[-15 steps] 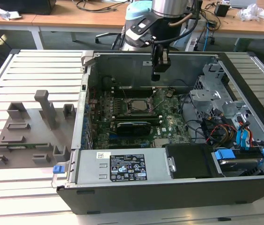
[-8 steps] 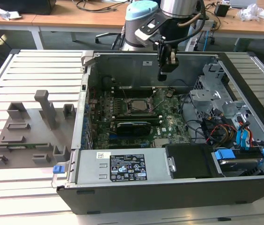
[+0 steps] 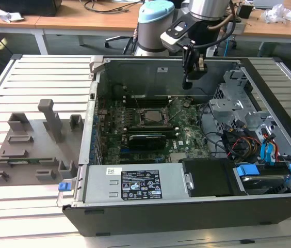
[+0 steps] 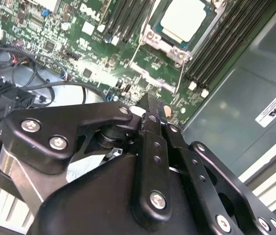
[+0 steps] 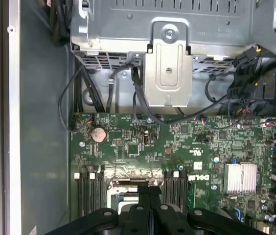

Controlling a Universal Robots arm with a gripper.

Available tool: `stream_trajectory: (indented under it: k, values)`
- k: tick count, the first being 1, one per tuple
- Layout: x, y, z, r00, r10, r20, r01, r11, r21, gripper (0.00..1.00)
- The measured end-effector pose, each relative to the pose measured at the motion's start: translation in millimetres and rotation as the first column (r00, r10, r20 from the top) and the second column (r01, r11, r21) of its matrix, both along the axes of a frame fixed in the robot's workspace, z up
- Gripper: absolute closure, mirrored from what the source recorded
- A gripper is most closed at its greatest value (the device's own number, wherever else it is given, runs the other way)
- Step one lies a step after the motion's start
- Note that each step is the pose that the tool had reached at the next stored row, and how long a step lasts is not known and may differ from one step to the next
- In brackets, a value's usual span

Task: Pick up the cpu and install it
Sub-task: 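Close the cpu cover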

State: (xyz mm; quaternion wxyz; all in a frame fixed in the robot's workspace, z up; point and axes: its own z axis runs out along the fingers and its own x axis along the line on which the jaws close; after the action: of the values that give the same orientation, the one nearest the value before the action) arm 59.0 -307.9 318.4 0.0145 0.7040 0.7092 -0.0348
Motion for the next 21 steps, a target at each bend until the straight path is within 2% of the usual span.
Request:
stream_trajectory:
  k: [12,17,21]
  values:
    - [28.6,1.3,-2.2,1.0,0.0,-0.0054,0.0,1.0,-0.0001,0.89]
    - [29.0,1.3,-13.9,1.0,0.0,-0.006,0.0,1.0,0.0024,0.89]
    - [29.1,1.4,-20.5,1.0,0.0,-0.0059,0.0,1.0,0.0028,0.89]
